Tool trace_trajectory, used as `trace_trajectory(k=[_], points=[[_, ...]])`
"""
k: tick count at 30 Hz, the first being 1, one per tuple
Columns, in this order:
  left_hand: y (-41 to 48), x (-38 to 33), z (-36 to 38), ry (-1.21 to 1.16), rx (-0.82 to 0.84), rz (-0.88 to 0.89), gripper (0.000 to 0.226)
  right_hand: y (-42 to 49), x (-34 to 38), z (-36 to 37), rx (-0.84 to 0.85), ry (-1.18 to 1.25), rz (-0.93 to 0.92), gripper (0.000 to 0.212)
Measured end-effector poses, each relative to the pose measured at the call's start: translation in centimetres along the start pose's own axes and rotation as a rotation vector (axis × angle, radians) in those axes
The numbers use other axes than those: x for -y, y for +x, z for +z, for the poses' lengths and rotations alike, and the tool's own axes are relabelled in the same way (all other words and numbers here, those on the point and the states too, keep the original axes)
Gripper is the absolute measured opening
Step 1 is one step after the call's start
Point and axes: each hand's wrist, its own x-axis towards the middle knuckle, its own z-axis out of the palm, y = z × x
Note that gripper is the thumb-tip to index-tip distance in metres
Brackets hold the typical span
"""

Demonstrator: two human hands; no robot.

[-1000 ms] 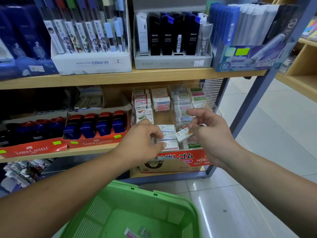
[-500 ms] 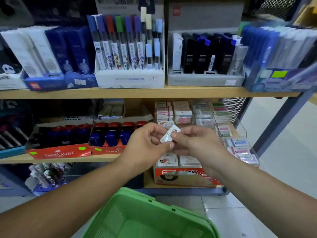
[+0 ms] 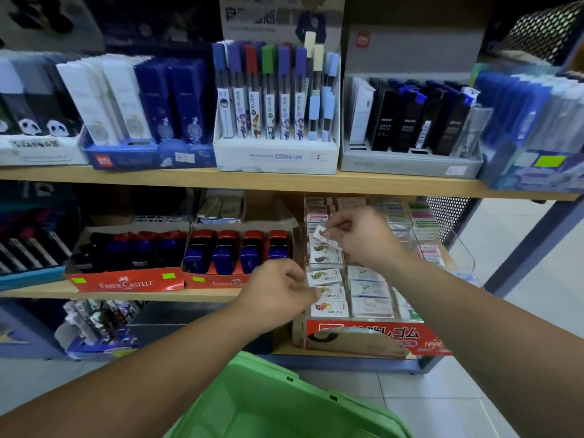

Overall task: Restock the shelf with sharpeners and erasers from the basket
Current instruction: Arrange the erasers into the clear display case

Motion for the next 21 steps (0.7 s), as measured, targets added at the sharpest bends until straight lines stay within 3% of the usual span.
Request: trace_trajectory(k=[3, 8, 11, 15, 21], points=[[0.3, 0.2, 0.3, -0.043, 0.002, -0.017, 0.029, 0.8, -0.1, 1.5, -0.014, -0.175, -0.062, 0.006], [0.6, 0.7, 0.4, -0.032, 0.004, -0.003, 0.029, 1.1, -1.2, 2.1, -0.085, -0.511, -0.25, 0.027], [0.7, 0.8, 0.5, -0.043, 0.003, 0.012, 0.028, 0.9, -2.2, 1.8, -0.101, -0.469, -0.278, 0.028], [0.7, 0.9, 0.3, -0.084, 0.039, 0.014, 0.022, 0.9, -2.5, 0.2, 0.081, -0.361, -0.275, 0.027], [0.7, 1.0, 0.5, -0.106, 0.036, 0.008, 0.021, 0.3, -2.6, -0.2, 0.197, -0.379, -0.329, 0.012]])
